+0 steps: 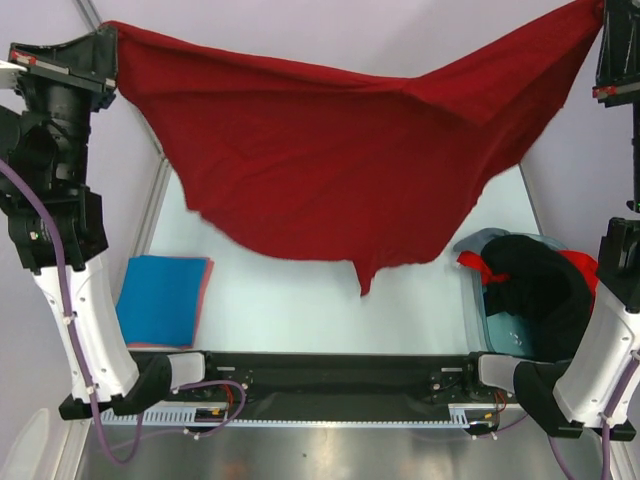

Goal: Fold and stack the t-shirts
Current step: Flatten the tshirt out

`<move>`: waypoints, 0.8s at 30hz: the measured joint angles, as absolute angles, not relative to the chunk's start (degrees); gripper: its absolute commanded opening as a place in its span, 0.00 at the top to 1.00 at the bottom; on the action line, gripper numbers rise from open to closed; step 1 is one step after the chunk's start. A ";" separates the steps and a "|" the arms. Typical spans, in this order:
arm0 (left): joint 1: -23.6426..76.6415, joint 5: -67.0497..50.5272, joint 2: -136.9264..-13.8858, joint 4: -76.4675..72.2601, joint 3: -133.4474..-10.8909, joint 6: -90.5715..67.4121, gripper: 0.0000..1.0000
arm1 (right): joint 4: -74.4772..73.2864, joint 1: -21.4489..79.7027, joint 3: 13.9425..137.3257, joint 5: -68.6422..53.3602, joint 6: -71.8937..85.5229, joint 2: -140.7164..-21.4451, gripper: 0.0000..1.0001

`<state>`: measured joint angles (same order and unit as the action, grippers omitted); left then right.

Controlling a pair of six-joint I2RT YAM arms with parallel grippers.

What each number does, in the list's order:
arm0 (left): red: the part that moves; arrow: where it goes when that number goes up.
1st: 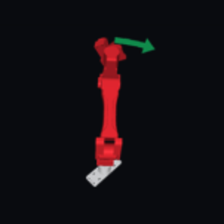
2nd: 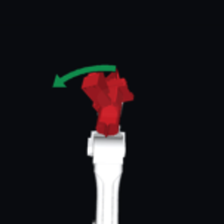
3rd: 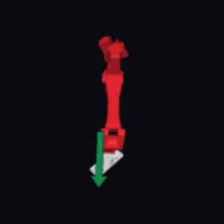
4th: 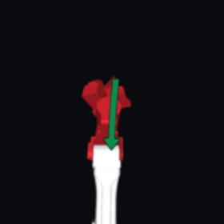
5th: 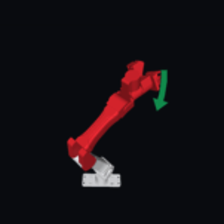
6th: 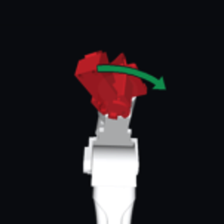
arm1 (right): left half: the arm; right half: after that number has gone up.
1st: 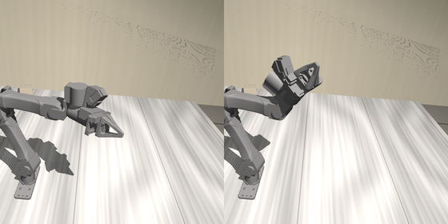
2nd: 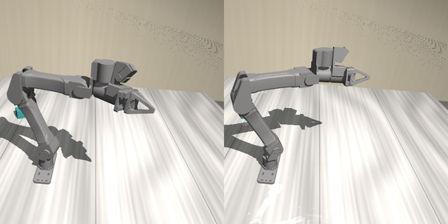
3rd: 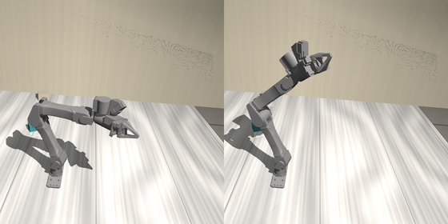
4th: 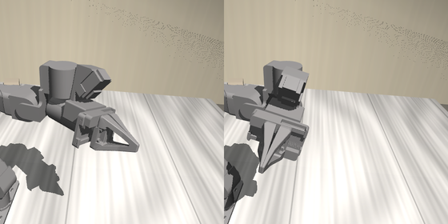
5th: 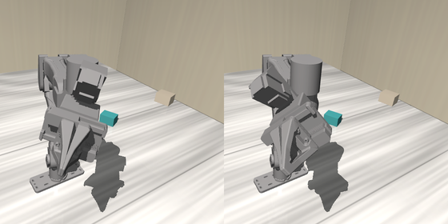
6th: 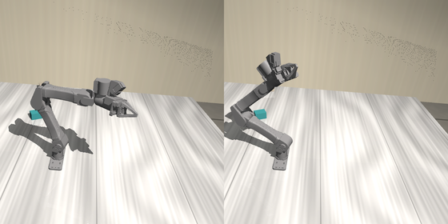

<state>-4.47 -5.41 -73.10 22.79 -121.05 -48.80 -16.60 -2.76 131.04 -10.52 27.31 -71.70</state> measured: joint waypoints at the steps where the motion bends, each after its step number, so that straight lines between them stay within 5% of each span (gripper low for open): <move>1: -5.21 -6.15 -73.76 22.68 -122.02 -50.30 1.00 | -16.36 -2.76 131.57 -10.50 27.29 -72.01 1.00; 13: -9.06 -7.62 -81.03 22.61 -125.32 -56.93 1.00 | -16.19 -2.76 133.14 -8.05 25.87 -79.77 1.00; 24: -9.76 -3.70 -71.92 21.45 -135.90 -53.08 1.00 | -12.21 -2.76 133.36 -6.20 25.30 -69.17 1.00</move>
